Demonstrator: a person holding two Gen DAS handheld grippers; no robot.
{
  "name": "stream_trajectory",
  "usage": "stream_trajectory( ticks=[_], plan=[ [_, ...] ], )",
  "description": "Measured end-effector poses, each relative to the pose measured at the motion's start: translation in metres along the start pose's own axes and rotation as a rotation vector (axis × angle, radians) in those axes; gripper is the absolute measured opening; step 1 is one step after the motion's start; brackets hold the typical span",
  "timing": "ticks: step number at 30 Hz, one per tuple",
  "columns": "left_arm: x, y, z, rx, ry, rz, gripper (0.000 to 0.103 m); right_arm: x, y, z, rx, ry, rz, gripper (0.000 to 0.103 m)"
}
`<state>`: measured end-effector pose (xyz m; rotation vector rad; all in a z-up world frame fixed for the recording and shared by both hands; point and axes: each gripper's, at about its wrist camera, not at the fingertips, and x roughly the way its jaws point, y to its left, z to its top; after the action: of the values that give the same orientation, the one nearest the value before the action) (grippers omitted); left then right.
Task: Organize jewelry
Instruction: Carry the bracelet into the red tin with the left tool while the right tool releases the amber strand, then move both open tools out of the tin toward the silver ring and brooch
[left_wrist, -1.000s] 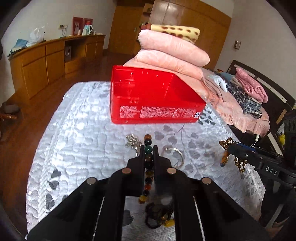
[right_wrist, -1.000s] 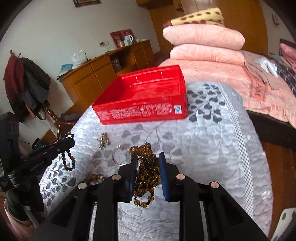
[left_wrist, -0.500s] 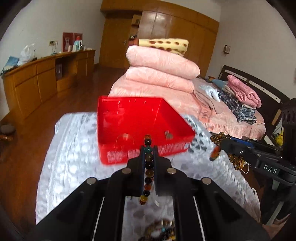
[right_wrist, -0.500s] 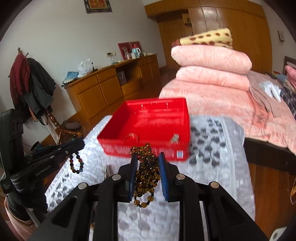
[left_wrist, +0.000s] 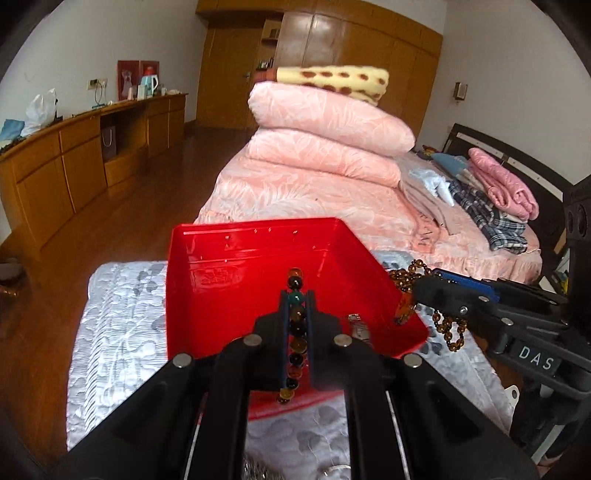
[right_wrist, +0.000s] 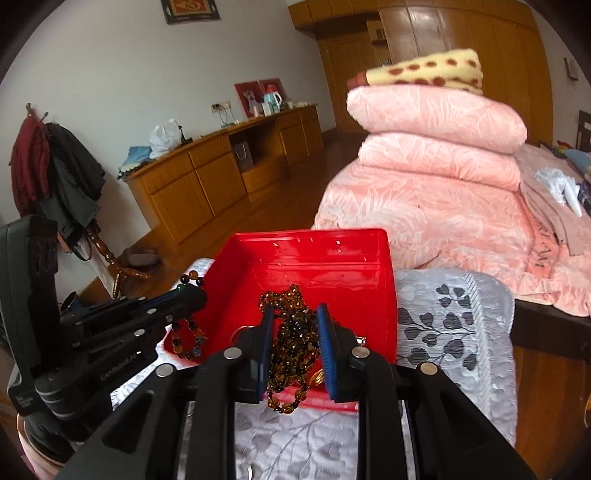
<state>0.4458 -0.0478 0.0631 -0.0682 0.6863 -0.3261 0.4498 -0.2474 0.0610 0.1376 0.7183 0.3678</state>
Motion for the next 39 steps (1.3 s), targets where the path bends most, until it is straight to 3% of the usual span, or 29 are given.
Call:
stream_trajectory(
  ticks=[8,11,13,14,15,18,21,27,39],
  plan=[
    [0.038,0.018,-0.005,-0.016,0.057,0.033,0.011,0.031,-0.01,-0.008,0.004,0.043,-0.02,0.029],
    [0.037,0.023,-0.005,-0.027,0.049,0.047,0.031,0.023,-0.011,-0.007,-0.001,0.018,-0.043,0.034],
    [0.032,0.023,-0.005,-0.028,0.035,0.053,0.034,0.015,-0.011,-0.005,-0.006,-0.009,-0.063,0.052],
    [0.025,0.022,-0.004,-0.02,0.02,0.056,0.039,0.01,-0.011,-0.005,-0.012,-0.025,-0.076,0.055],
    [0.02,0.021,-0.002,-0.012,0.006,0.06,0.051,0.004,-0.01,-0.004,-0.019,-0.04,-0.091,0.06],
    [-0.002,0.016,-0.001,0.005,-0.05,0.081,0.074,-0.016,-0.008,-0.009,-0.025,-0.084,-0.114,0.074],
    [-0.027,0.012,-0.005,0.021,-0.098,0.095,0.089,-0.032,-0.001,-0.018,-0.036,-0.109,-0.127,0.085],
    [-0.071,0.014,-0.033,0.026,-0.147,0.15,0.096,-0.059,0.009,-0.045,-0.044,-0.125,-0.142,0.096],
    [-0.116,0.018,-0.093,0.013,-0.126,0.169,0.097,-0.092,0.033,-0.098,-0.044,-0.097,-0.124,0.097]
  ],
)
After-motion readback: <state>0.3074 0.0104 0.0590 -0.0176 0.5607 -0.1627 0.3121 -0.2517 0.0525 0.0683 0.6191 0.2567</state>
